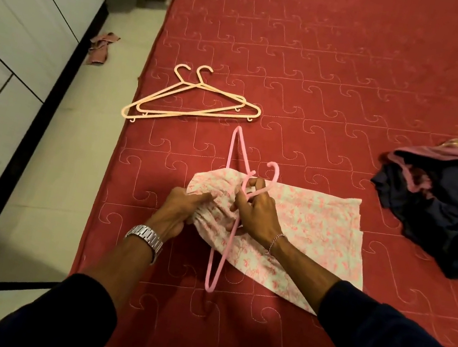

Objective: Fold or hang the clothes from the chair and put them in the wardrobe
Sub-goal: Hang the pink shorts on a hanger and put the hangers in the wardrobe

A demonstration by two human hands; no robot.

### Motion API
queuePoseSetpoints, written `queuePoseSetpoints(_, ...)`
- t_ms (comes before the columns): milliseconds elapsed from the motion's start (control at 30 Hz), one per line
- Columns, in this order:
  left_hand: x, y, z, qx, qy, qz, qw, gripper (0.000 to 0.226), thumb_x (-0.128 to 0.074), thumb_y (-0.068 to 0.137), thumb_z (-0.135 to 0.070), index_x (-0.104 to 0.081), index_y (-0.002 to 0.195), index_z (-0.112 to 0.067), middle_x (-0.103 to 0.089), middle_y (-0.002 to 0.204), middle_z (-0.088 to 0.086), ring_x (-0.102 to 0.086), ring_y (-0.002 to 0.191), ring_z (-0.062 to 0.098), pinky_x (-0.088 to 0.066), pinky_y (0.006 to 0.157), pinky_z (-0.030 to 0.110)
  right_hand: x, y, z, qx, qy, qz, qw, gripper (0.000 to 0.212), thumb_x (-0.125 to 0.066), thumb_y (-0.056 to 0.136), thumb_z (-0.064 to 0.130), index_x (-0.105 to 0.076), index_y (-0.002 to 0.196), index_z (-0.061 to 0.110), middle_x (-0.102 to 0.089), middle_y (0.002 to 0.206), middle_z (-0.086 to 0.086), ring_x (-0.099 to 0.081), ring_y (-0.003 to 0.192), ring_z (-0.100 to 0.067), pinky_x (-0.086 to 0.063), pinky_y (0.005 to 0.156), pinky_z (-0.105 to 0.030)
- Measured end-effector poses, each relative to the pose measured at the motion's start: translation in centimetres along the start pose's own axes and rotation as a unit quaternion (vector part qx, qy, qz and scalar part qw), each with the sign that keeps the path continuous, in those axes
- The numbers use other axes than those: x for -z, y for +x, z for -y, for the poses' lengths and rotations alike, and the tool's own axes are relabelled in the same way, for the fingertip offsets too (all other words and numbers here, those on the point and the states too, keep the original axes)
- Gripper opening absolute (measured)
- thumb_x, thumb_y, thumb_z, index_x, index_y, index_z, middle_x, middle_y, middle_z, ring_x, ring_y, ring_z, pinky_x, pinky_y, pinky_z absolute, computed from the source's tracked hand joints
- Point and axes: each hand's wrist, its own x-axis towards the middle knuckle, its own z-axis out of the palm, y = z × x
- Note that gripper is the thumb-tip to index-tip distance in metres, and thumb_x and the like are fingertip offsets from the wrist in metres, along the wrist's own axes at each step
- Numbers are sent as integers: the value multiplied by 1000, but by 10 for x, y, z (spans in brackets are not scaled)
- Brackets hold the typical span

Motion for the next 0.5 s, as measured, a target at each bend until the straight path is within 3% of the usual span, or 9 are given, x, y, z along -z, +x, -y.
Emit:
queuePoseSetpoints(133, 1, -3, 1, -99, 28, -21, 994, 28, -63, 98, -17, -58, 124, -8, -72, 104, 12, -72, 75, 17, -55, 55, 27, -12, -3, 7, 15, 35, 30, 999, 16, -50, 104, 23, -38, 111, 14, -70, 84, -14, -70, 50, -24, -56, 41, -35)
queuePoseSetpoints(267, 13, -7, 5, -191, 57, -20, 980, 34, -66, 93, -5, -63, 126, -12, -74, 99, 5, -72, 82, 22, -61, 76, 44, -26, 2, 15, 55, 42, 52, 996, 18, -52, 104, 21, -40, 115, 15, -70, 85, -16, -70, 51, -23, -55, 41, -32)
queuePoseSetpoints(367, 29, -3, 7, -240, 140, -42, 960, 30, -75, 88, -12, -70, 116, -17, -75, 94, 2, -74, 84, 20, -63, 73, 44, -44, 8, 21, 100, 16, 36, 994, 18, -53, 104, 20, -42, 115, 11, -70, 85, -13, -70, 54, -18, -55, 43, -27)
queuePoseSetpoints(467, 39, 4, 7, -255, 197, -176, 930, 8, -74, 88, -24, -69, 89, -18, -71, 81, -1, -69, 75, 20, -61, 69, 43, -50, 11, 31, 77, 40, 14, 996, 17, -51, 104, 19, -42, 113, 8, -70, 81, -13, -70, 55, -24, -58, 46, -35)
queuePoseSetpoints(500, 41, 5, 7, -252, 192, -221, 922, 12, -69, 91, -25, -65, 82, -17, -68, 77, -1, -66, 72, 20, -59, 69, 44, -48, 11, 33, 52, 80, 18, 995, 16, -50, 104, 19, -41, 113, 9, -69, 81, -14, -69, 54, -29, -58, 45, -40)
